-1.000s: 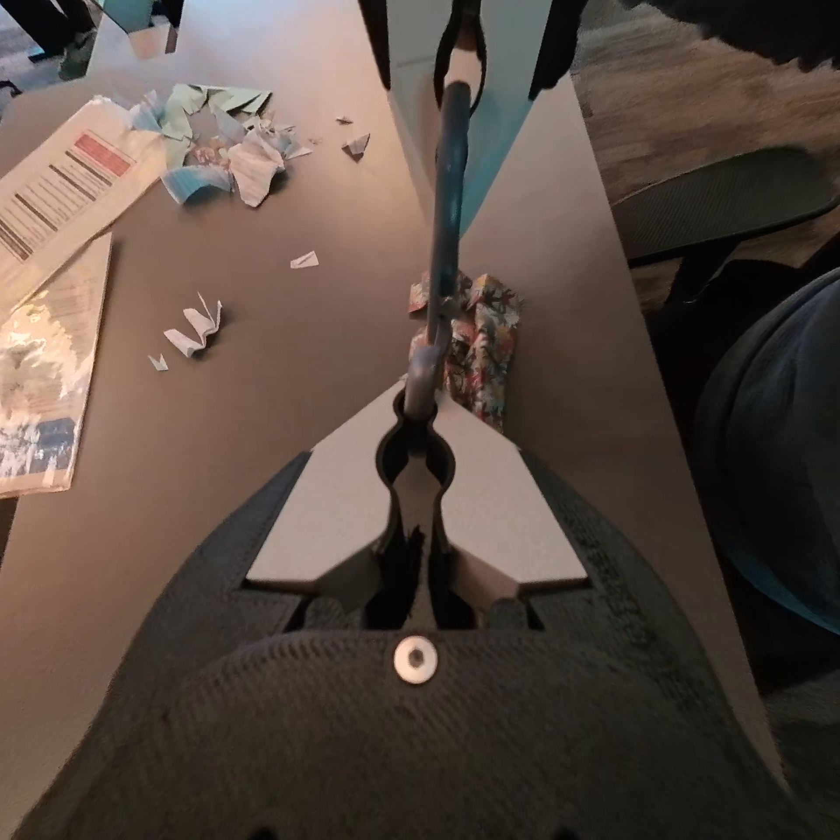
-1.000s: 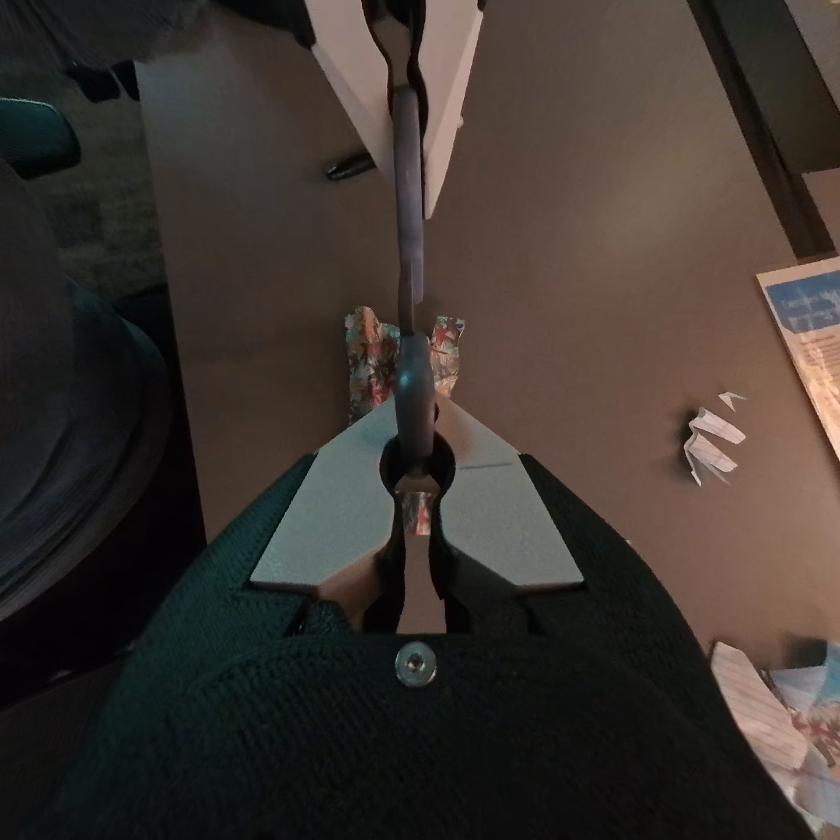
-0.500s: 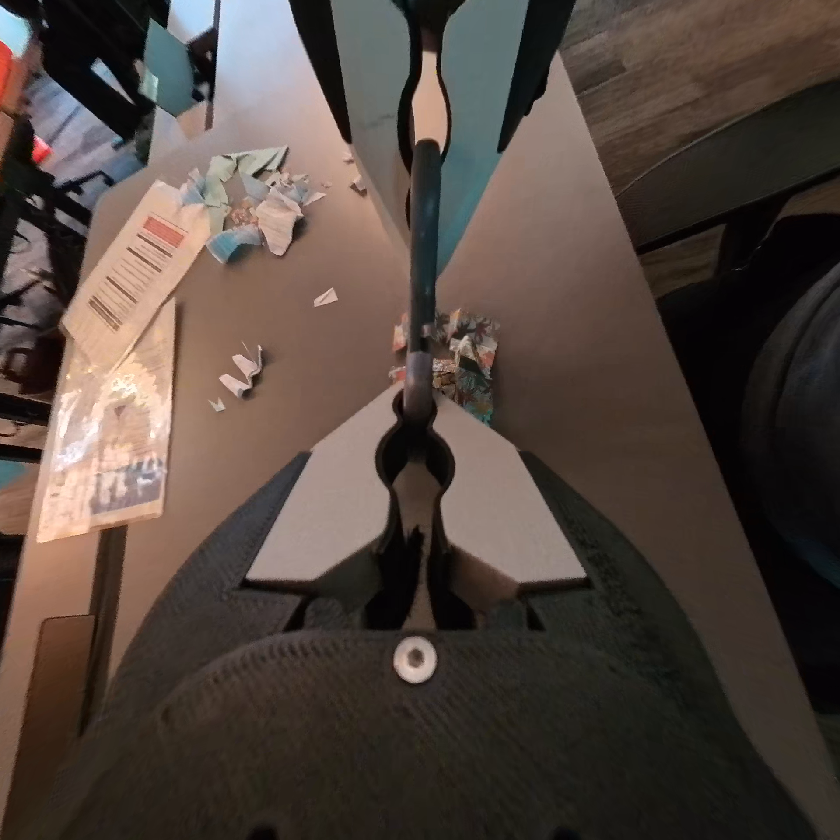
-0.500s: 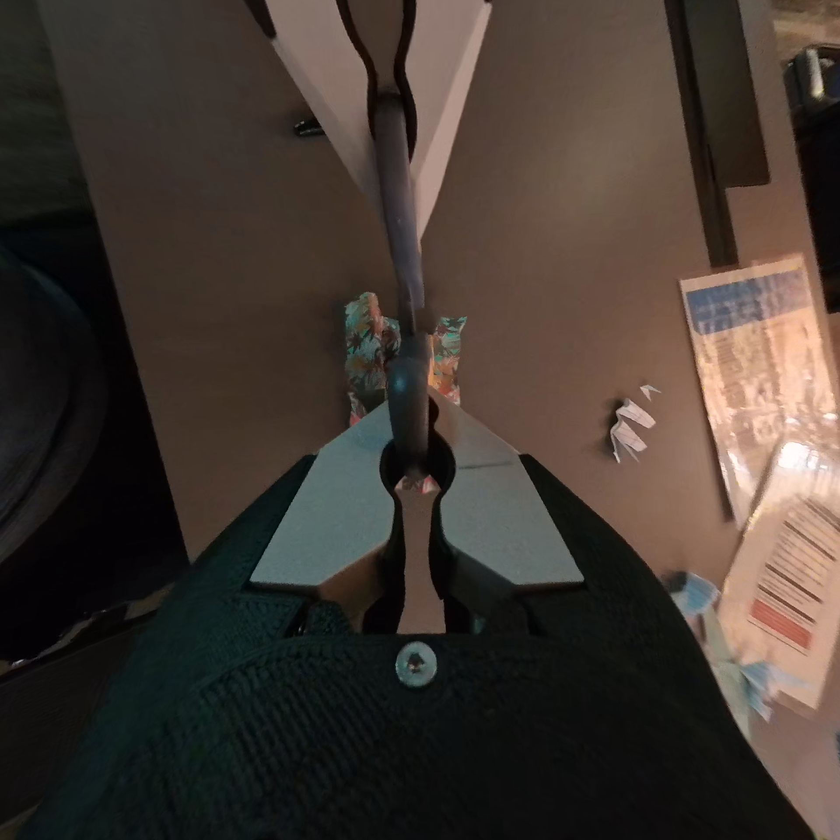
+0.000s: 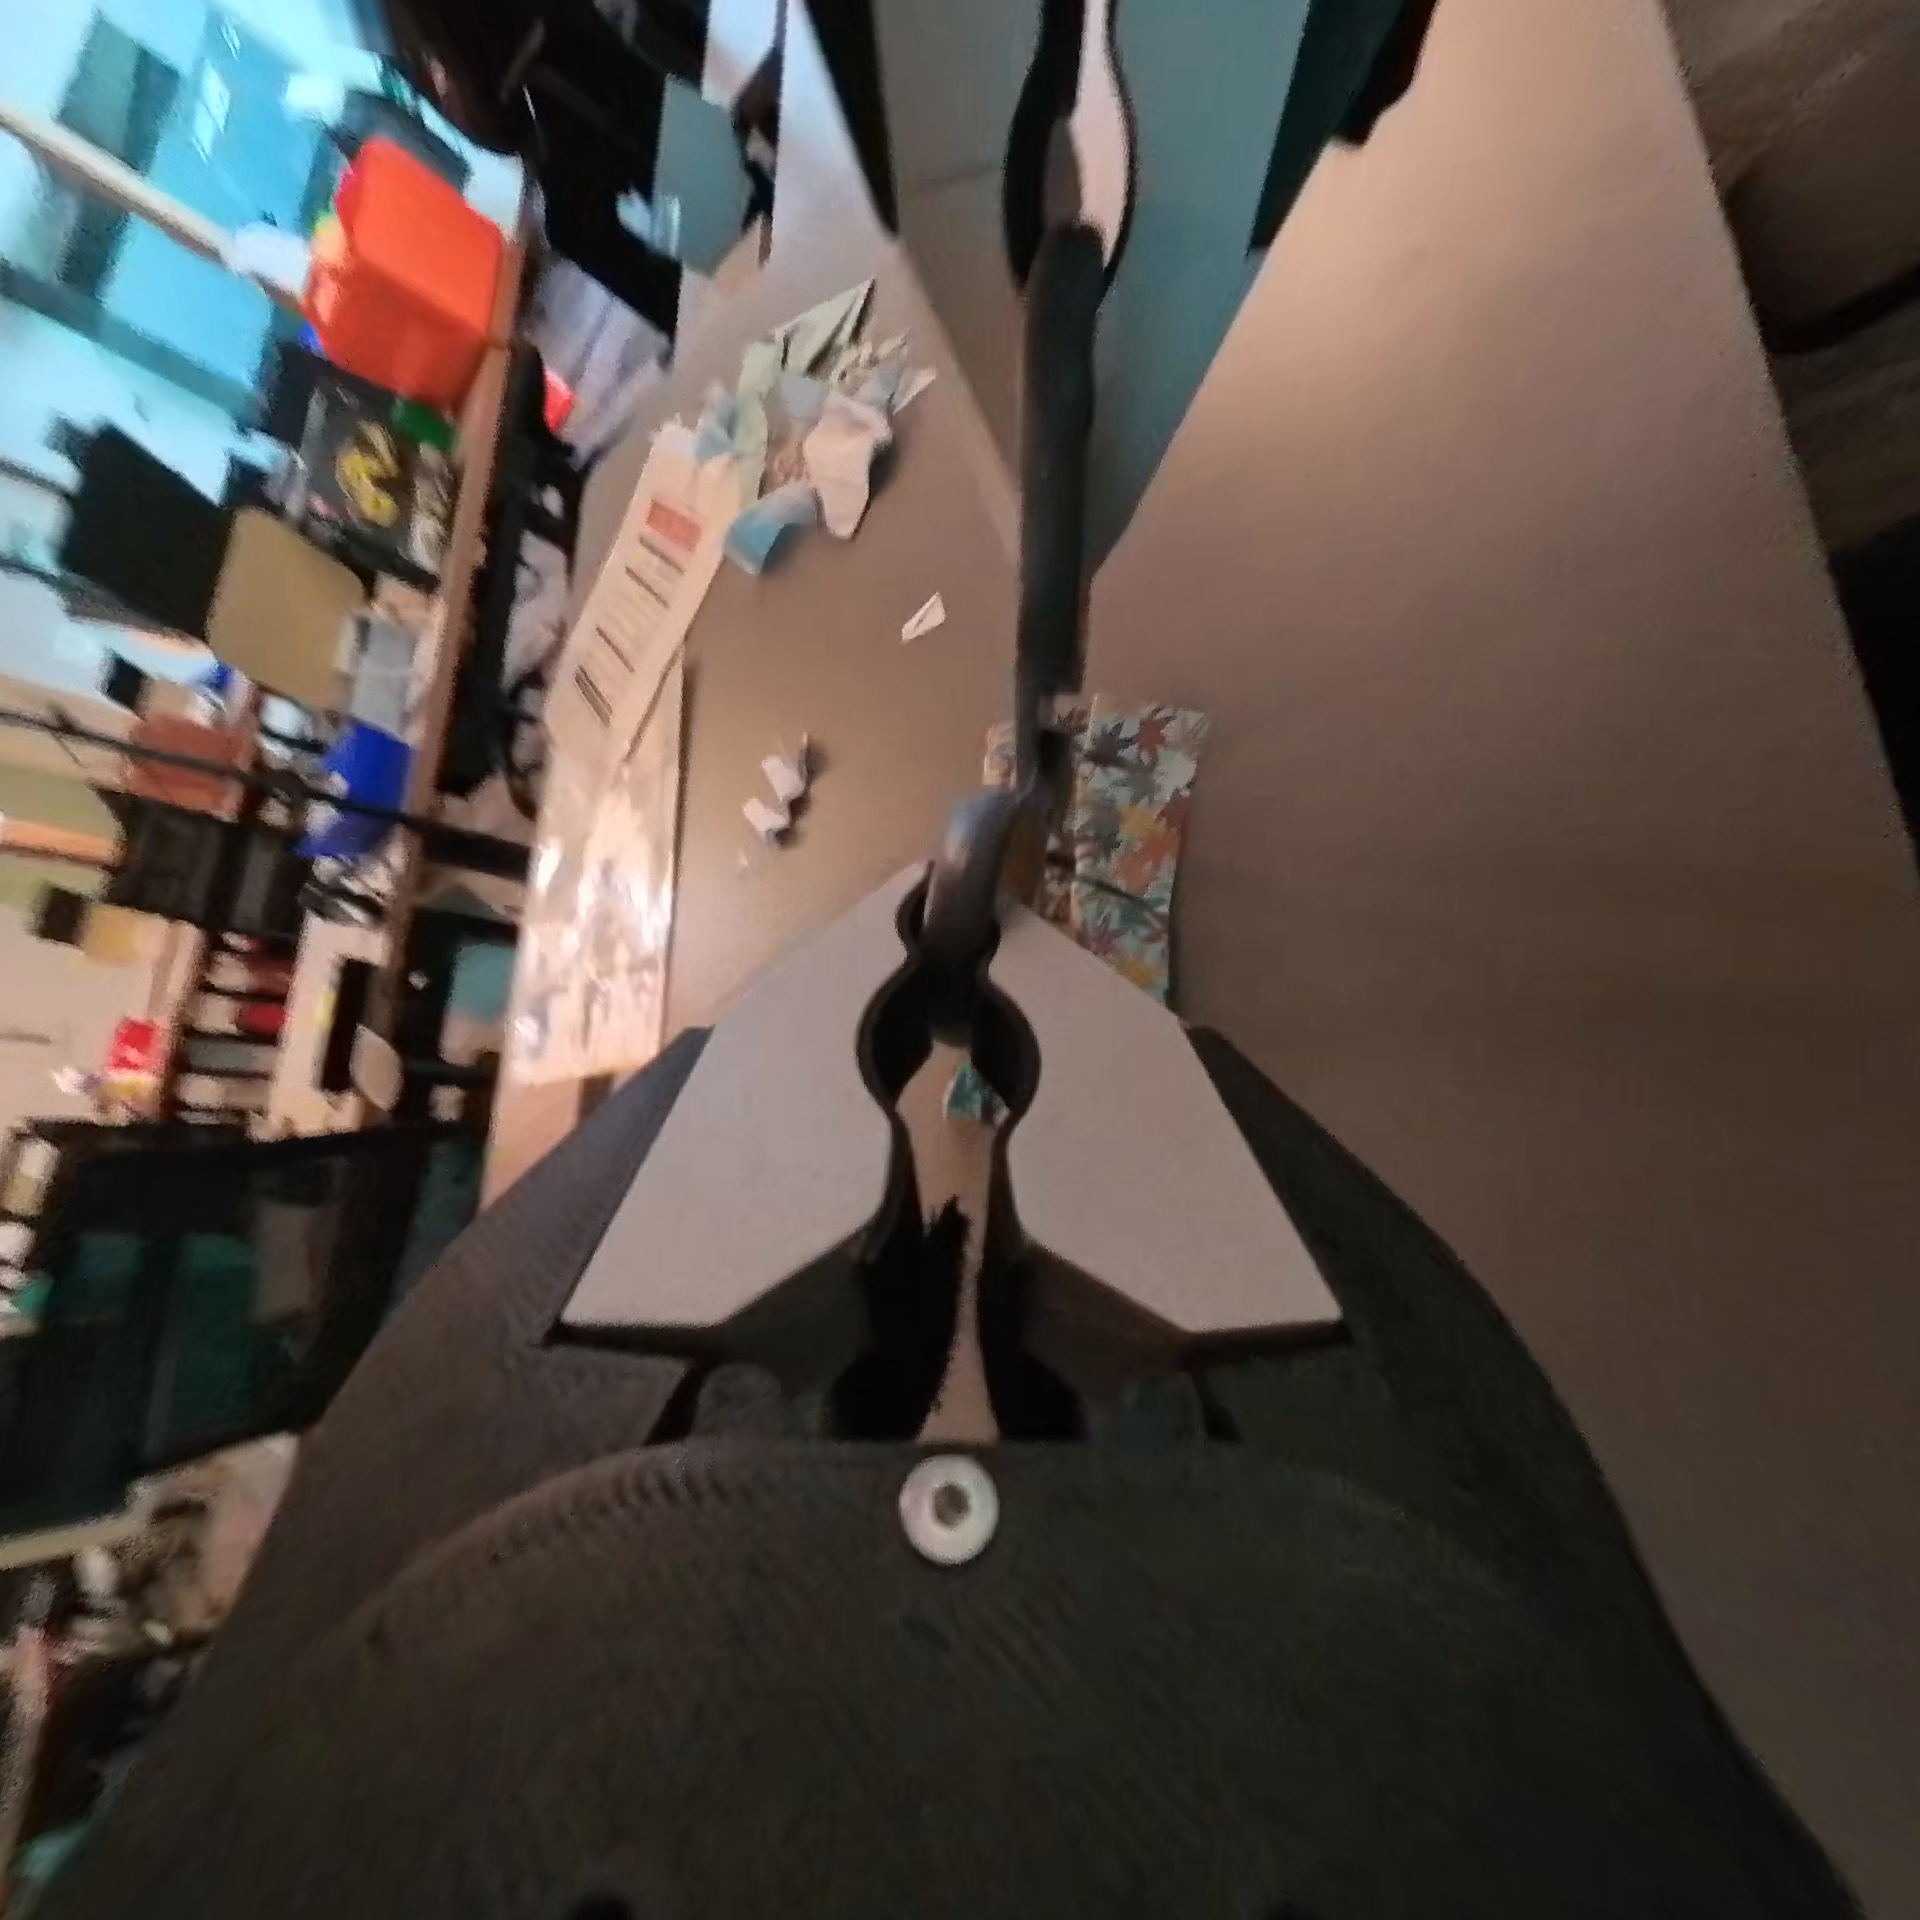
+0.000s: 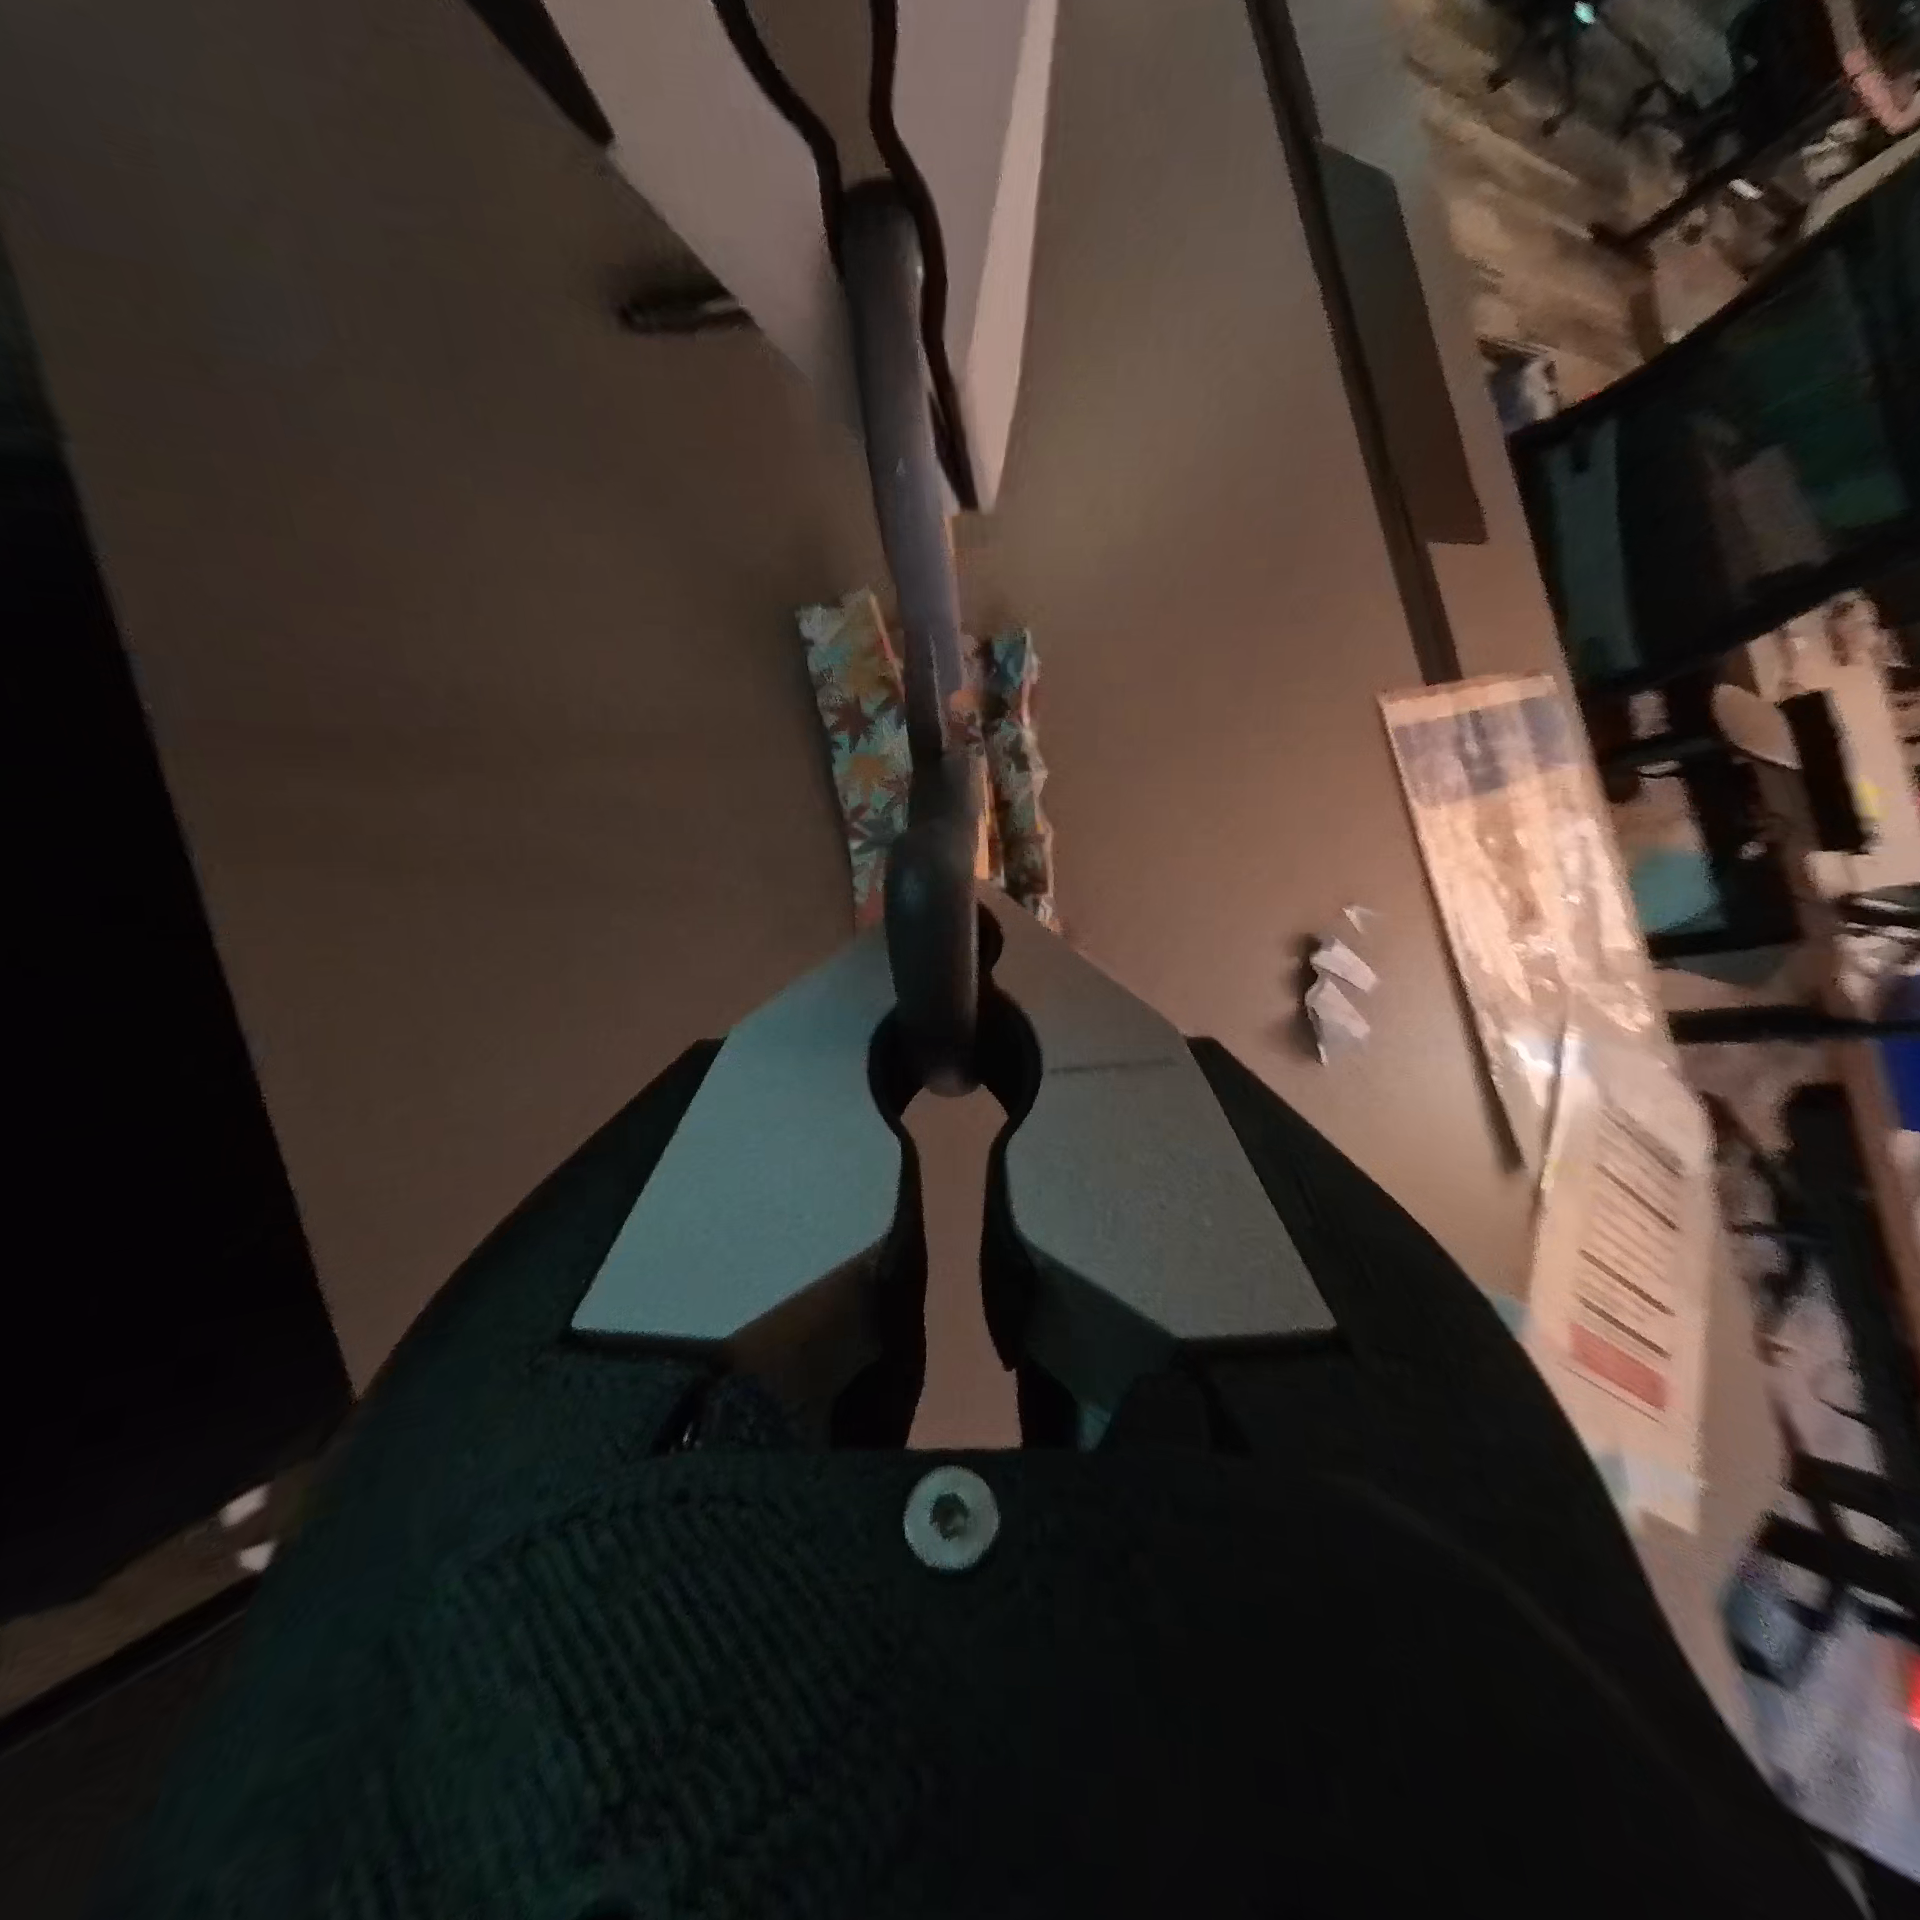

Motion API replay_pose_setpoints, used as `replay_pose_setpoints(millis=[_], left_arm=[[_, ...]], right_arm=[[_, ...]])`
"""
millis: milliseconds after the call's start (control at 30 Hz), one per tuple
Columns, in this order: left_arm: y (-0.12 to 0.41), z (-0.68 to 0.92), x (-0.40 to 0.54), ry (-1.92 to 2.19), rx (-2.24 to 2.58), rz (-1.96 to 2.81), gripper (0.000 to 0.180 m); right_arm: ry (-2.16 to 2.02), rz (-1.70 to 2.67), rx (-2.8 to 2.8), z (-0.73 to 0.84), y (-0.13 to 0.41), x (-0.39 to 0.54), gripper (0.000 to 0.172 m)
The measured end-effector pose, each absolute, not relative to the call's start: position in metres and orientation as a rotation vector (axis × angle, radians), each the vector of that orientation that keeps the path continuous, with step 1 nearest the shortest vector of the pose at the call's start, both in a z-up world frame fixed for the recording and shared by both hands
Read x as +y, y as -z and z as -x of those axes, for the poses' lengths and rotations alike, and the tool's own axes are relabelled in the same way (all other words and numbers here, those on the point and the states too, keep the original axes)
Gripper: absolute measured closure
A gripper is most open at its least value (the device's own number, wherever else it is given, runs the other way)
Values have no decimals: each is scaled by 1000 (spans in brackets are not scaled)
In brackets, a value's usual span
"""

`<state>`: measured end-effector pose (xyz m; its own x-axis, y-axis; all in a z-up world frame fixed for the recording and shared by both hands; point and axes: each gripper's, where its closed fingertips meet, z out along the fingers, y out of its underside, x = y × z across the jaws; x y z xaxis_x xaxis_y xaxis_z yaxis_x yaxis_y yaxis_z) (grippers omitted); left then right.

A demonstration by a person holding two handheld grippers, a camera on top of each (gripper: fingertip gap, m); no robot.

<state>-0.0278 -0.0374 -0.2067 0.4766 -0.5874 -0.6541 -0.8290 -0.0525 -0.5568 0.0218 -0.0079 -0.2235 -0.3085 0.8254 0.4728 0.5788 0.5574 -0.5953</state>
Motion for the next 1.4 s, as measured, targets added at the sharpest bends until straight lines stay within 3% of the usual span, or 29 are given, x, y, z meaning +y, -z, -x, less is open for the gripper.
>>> replay_pose_setpoints(millis=[300, 767, 1400], left_arm=[[201, 64, -46, 134, 989, 1936, 180], [241, 107, -8, 184, 889, 2100, 180], [242, 108, -11, 96, 922, 2104, 180]], right_arm=[[-920, 1227, -2100, -12, 204, -4, 172], [-768, 1269, -2191, 28, 241, 47, 172], [-773, 1240, -2196, 30, 244, 44, 172]])
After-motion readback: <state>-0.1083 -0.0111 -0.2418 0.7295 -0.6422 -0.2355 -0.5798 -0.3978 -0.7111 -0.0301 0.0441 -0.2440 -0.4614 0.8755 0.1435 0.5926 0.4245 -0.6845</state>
